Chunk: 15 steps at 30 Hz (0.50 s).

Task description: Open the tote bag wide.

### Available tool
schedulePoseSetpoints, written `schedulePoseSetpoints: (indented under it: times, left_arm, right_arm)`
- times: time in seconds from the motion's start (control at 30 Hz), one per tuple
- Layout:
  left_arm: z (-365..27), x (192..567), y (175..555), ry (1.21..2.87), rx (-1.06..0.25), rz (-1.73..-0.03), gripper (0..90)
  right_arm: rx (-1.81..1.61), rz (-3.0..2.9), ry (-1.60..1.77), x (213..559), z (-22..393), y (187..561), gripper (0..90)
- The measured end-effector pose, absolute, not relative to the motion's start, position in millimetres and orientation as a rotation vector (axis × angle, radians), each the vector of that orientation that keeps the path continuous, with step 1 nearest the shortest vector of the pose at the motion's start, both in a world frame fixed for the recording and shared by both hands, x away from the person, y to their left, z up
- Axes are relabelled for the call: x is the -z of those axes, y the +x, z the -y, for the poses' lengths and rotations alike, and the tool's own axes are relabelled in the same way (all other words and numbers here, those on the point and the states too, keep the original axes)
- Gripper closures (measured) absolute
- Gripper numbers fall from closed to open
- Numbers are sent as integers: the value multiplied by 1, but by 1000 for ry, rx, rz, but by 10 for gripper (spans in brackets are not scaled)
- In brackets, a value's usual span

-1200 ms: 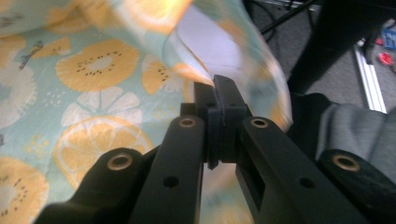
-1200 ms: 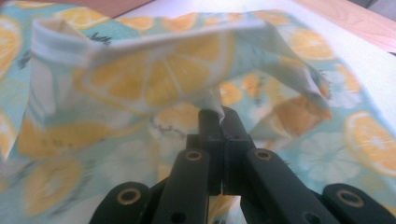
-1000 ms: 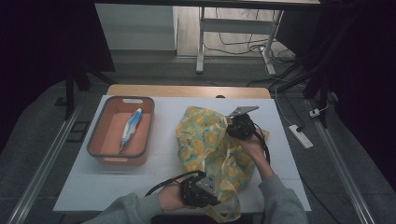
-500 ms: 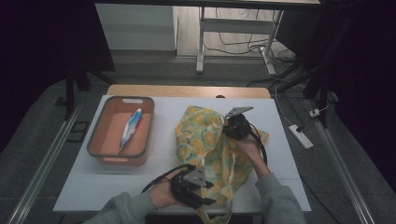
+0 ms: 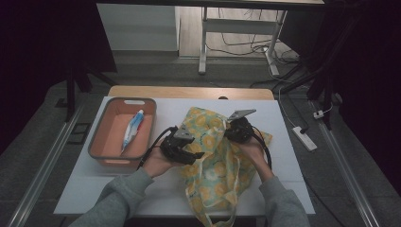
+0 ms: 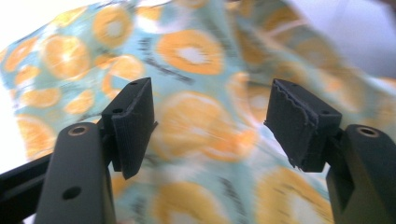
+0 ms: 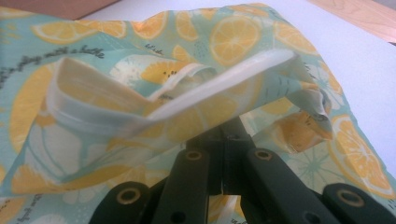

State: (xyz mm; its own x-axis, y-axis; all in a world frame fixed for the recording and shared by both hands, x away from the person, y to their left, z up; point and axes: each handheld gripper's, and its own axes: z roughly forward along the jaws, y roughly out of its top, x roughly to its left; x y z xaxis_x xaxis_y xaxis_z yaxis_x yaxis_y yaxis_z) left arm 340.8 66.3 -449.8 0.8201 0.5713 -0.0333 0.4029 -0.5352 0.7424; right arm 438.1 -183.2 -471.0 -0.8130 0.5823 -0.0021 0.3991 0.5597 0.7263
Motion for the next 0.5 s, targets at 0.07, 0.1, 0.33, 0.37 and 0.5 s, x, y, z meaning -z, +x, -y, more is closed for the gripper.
schedulePoseSetpoints:
  times: [0.07, 0.1, 0.33, 0.37, 0.5]
  left_arm:
    - [-67, 454, 348, 2222, -261, -723, 426]
    - [-67, 456, 350, 2225, -248, -723, 473]
    - [-65, 469, 363, 2292, -205, -758, 711]
    - [-65, 469, 362, 2286, -208, -761, 657]
    - [-59, 459, 350, 2256, -231, -712, 320]
  right_arm:
    - [-1098, -2560, 813, 471, 184, 437, 896]
    - [-1100, -2561, 812, 471, 184, 437, 897]
    - [-1120, -2576, 803, 470, 187, 436, 895]
    - [-1118, -2575, 803, 470, 187, 436, 895]
    - [-1118, -2573, 807, 470, 188, 436, 895]
